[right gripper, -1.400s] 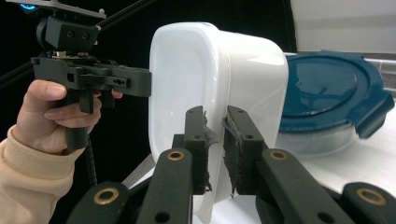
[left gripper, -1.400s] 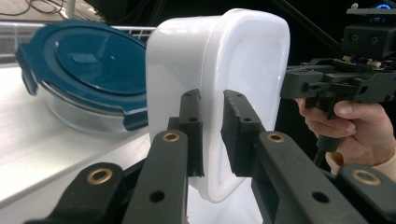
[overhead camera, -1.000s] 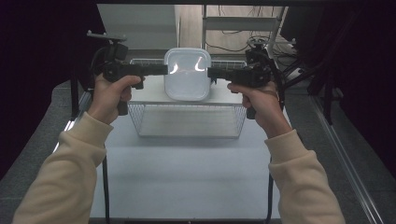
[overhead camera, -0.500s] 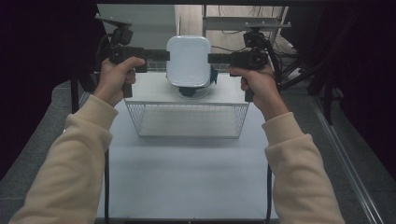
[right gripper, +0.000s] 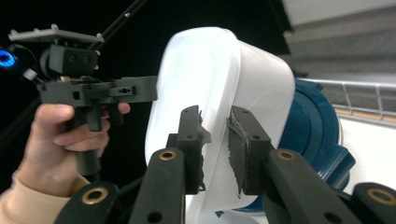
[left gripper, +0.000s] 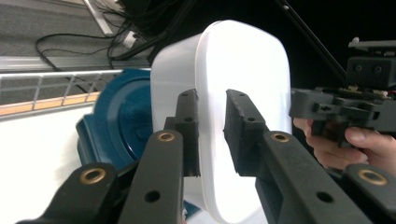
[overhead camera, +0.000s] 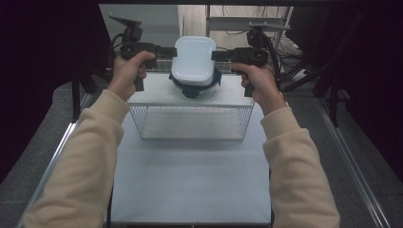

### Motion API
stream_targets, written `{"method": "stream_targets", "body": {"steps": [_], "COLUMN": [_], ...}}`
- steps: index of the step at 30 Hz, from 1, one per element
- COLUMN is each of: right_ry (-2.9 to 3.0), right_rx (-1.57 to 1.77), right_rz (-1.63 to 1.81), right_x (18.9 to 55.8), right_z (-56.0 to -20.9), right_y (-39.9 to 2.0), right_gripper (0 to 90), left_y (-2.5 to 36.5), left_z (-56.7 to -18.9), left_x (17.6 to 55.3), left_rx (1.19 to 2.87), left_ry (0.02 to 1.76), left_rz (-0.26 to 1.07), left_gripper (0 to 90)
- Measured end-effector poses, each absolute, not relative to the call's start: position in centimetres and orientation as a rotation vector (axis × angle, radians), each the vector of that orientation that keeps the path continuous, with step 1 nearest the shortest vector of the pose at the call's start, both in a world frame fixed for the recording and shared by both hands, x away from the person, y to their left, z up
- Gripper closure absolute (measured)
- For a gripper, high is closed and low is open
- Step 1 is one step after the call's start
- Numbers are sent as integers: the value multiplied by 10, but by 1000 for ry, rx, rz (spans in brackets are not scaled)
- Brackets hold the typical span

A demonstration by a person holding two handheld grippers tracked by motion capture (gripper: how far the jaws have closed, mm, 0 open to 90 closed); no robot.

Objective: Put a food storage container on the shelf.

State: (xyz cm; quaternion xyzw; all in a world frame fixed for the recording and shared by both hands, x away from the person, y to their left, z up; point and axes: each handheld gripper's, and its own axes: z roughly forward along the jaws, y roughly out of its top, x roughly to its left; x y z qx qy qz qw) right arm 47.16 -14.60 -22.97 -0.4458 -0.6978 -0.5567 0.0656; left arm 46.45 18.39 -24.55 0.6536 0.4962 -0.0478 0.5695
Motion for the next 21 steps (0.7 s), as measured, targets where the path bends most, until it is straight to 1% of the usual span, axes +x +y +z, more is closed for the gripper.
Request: {"method": "stream_targets", "body": {"steps": [3, 7, 10, 14, 18, 20, 21], "right_ry": [-2037, -1960, -1911, -1887, -1870, -1869, -1870], "right_rx": [-1370, -1405, -1431, -1440, -1442, -1448, -1451], "right_rz": [-1642, -1620, -1603, -1587, -1612, -1622, -1627], "right_x": [486, 498, 504, 508, 510, 509, 509], "right_z": [-234, -243, -250, -256, -258, -258, -258], "right_y": [-149, -153, -154, -153, -153, -152, -152], "right_gripper": [724, 700, 678, 660, 664, 661, 638], "left_y": [181, 180, 180, 181, 181, 180, 179], "left_z": [-247, -253, -256, -262, -266, -267, -267], "left_x": [474, 483, 486, 488, 488, 488, 488], "left_rx": [1524, 1493, 1494, 1481, 1466, 1474, 1481], "left_ry": [1186, 1215, 1231, 1243, 1238, 1232, 1235], "left_rz": [-122, -172, -184, -207, -224, -226, -226], "left_gripper": [740, 732, 717, 679, 642, 609, 580]}}
